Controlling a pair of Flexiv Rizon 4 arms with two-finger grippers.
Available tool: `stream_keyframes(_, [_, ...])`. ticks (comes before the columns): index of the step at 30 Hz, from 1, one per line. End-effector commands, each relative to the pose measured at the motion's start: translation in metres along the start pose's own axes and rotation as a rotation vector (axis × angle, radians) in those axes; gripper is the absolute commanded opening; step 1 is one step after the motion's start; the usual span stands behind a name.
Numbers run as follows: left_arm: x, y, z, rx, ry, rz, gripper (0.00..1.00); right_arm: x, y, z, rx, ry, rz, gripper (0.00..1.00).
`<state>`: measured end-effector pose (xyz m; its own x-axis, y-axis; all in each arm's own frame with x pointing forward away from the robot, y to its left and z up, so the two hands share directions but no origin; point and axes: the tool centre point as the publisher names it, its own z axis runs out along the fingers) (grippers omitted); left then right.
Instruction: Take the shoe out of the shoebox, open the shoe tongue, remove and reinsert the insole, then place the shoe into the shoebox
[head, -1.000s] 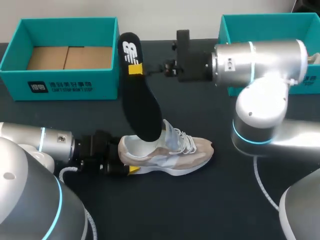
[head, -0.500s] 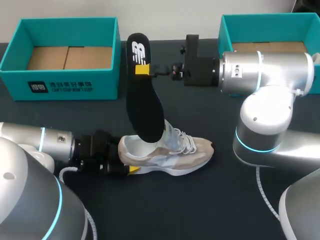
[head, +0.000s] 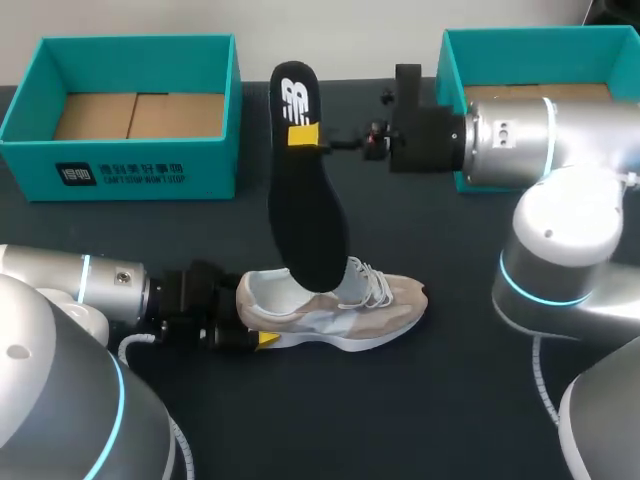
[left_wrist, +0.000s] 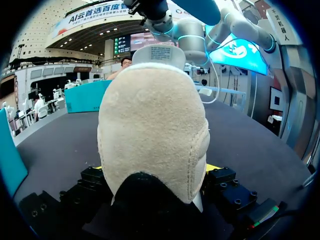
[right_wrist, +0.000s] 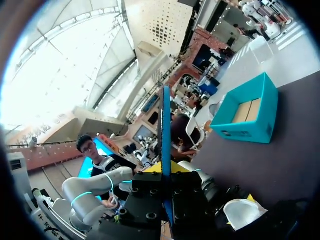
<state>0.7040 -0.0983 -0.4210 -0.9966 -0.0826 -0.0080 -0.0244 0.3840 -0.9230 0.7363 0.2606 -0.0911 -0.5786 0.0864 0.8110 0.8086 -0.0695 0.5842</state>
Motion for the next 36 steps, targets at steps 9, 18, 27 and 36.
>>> stream_keyframes(9, [0.002,0.002,0.002,-0.003,-0.002,0.000,0.00,0.038,-0.019,-0.034,0.034,-0.037,0.005,0.00])
stream_keyframes(18, [0.002,0.002,0.002,-0.003,-0.002,0.000,0.00,0.058,-0.035,-0.050,-0.004,-0.044,0.013,0.00])
stream_keyframes(27, [0.002,0.002,0.002,-0.003,-0.002,0.000,0.00,0.078,-0.040,-0.049,-0.015,-0.040,-0.036,0.00])
stream_keyframes(36, [0.002,0.002,0.002,-0.003,-0.002,0.000,0.00,0.090,-0.047,-0.041,-0.047,-0.031,-0.044,0.00])
